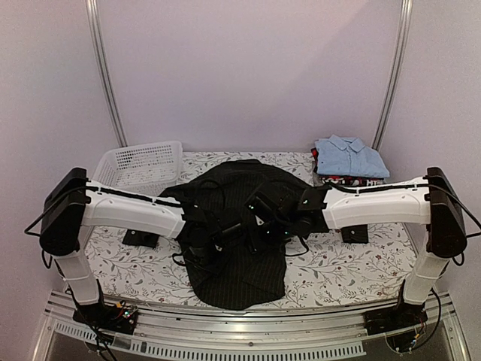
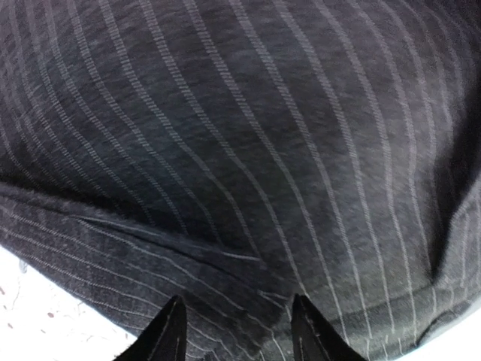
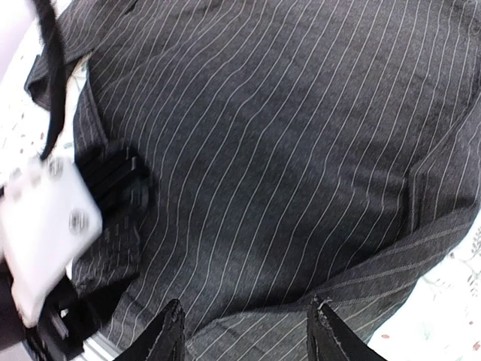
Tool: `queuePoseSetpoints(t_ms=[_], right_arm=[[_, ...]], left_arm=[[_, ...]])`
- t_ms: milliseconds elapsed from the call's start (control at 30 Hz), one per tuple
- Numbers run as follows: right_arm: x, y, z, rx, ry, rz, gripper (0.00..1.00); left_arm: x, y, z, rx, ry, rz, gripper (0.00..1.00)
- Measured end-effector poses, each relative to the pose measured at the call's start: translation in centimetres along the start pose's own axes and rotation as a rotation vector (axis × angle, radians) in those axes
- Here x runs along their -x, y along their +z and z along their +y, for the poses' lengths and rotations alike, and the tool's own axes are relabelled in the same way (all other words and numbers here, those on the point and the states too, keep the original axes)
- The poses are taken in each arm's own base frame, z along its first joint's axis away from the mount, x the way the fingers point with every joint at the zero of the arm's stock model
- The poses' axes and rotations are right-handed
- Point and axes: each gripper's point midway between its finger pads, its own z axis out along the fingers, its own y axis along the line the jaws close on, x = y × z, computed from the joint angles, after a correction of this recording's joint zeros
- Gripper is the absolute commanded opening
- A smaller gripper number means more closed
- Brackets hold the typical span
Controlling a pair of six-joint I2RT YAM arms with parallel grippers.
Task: Fold and stack the long sleeve shirts
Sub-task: Flatten out the crumpled shirt at the center of the board.
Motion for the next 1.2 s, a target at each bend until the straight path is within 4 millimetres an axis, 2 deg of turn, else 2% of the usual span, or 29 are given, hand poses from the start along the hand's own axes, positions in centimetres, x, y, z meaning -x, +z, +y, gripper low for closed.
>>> queuePoseSetpoints(t_ms=[67, 133, 167, 333, 500, 633, 767, 967, 1200], right_arm=[[-0.9, -0.2, 0.3, -0.003, -0.002, 0.004, 0.53], [-2.1, -0.3, 0.4, -0.009, 0.001, 0.017, 0.53], [-2.8, -0.3, 0.4, -0.014, 0.003, 0.027, 0.53], [-5.3, -0.4, 1.2, -0.017, 0.018, 0.063, 0.53], [-6.7, -0.1, 2.9, -0.008, 0.021, 0.087, 0.53], [-7.8, 1.0, 4.1, -0.037, 0.015, 0.12, 0.54], [-8.9, 2.1, 5.0, -0.073, 0.011, 0.146, 0.54], [-10.9, 3.4, 3.6, -0.18, 0.018, 0.193, 0.49], [-10.9, 3.1, 2.1, -0.266, 0.043, 0.174, 0.29]], left_arm=[[0.0, 0.2, 0.5, 0.024, -0.013, -0.006, 0.34], [-0.1, 0.3, 0.9, 0.044, -0.025, -0.014, 0.19], [-0.2, 0.4, 1.2, 0.053, -0.03, -0.017, 0.15], [-1.5, -0.1, 2.7, 0.066, -0.101, -0.035, 0.07], [-3.3, -1.7, 4.3, 0.015, -0.233, -0.084, 0.07], [-5.6, -1.7, 5.8, -0.029, -0.355, -0.108, 0.07], [-7.1, -1.7, 6.9, -0.063, -0.451, -0.129, 0.07], [-7.3, -2.3, 7.1, -0.119, -0.539, -0.166, 0.07], [-7.9, -2.1, 7.5, -0.132, -0.577, -0.168, 0.06]])
